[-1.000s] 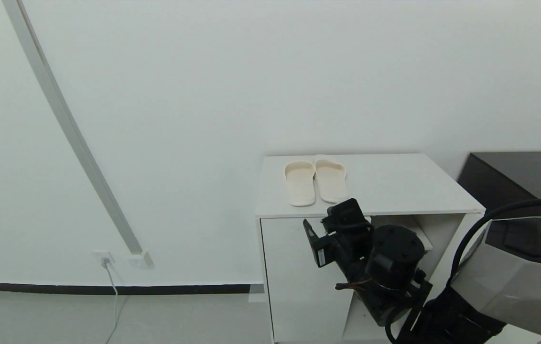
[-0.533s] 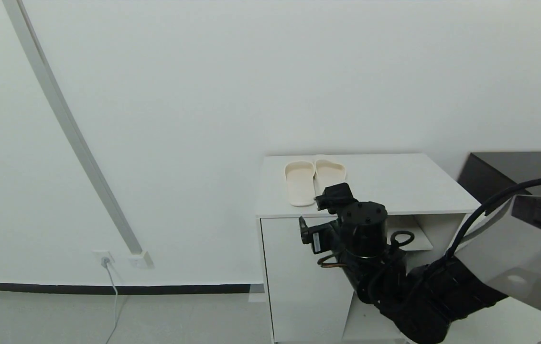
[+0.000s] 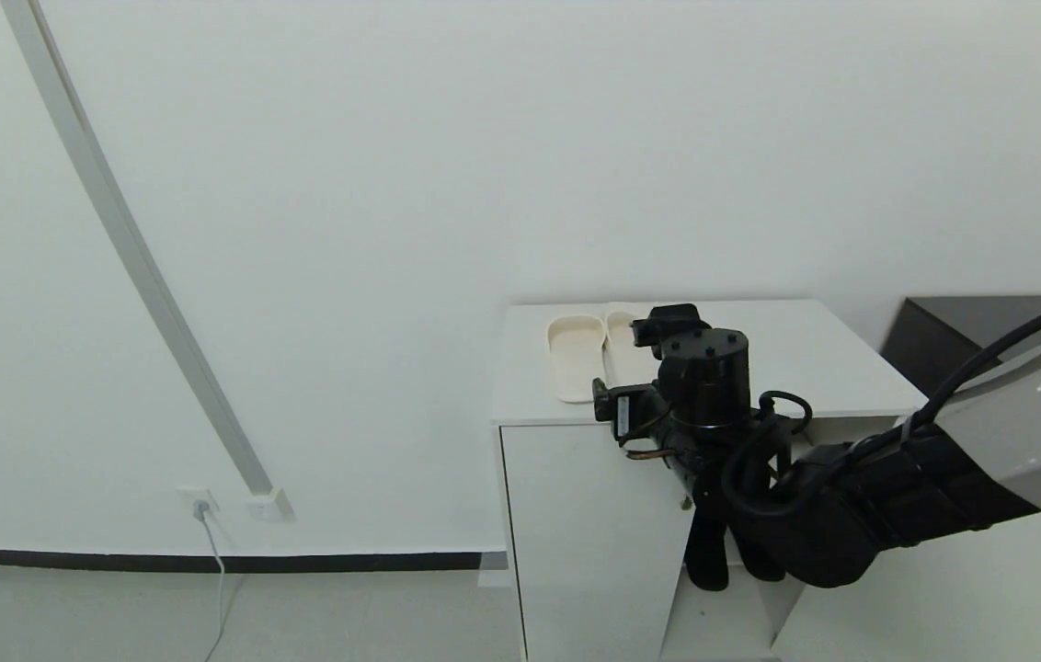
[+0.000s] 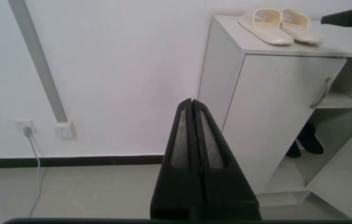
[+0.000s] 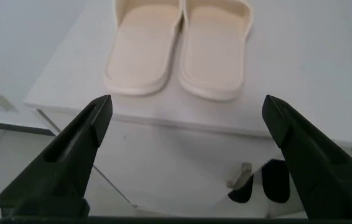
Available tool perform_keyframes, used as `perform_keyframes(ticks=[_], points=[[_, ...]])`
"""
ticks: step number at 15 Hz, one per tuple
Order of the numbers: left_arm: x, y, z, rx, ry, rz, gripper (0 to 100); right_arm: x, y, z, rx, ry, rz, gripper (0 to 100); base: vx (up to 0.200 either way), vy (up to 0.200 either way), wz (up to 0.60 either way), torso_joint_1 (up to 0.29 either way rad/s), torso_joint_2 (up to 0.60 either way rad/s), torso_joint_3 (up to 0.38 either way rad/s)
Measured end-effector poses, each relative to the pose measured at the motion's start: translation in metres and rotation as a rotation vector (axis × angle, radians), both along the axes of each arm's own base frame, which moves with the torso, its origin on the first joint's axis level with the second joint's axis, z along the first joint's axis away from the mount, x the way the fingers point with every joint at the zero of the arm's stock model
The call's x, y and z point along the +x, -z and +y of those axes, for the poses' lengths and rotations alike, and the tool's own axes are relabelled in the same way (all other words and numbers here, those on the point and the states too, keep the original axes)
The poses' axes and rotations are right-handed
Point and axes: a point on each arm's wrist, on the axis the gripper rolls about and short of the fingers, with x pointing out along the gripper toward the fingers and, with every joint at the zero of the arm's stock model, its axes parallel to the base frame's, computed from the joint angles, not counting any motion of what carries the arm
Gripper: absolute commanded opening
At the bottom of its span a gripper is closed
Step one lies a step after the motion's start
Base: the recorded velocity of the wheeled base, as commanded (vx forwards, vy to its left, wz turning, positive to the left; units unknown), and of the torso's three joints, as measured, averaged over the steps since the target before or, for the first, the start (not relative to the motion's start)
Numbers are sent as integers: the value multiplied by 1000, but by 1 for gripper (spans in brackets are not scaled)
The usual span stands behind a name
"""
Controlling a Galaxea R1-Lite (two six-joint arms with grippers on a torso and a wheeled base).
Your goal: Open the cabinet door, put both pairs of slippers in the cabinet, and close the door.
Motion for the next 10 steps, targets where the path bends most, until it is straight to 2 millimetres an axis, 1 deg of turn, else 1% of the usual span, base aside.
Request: perform_keyframes(ticks=[4,6,10], points=[[0,0,0,0,0,0,0,1,0,-1,13,5,3,100,200,0,0,10,2,-2],[0,0,0,0,1,0,0,1,5,0,9,-5,14,100,200,0,0,5,5,-5],[0,0,0,-2,0,0,0,8,16,2,-12,-26,48,100,0,0,0,0,0,0]])
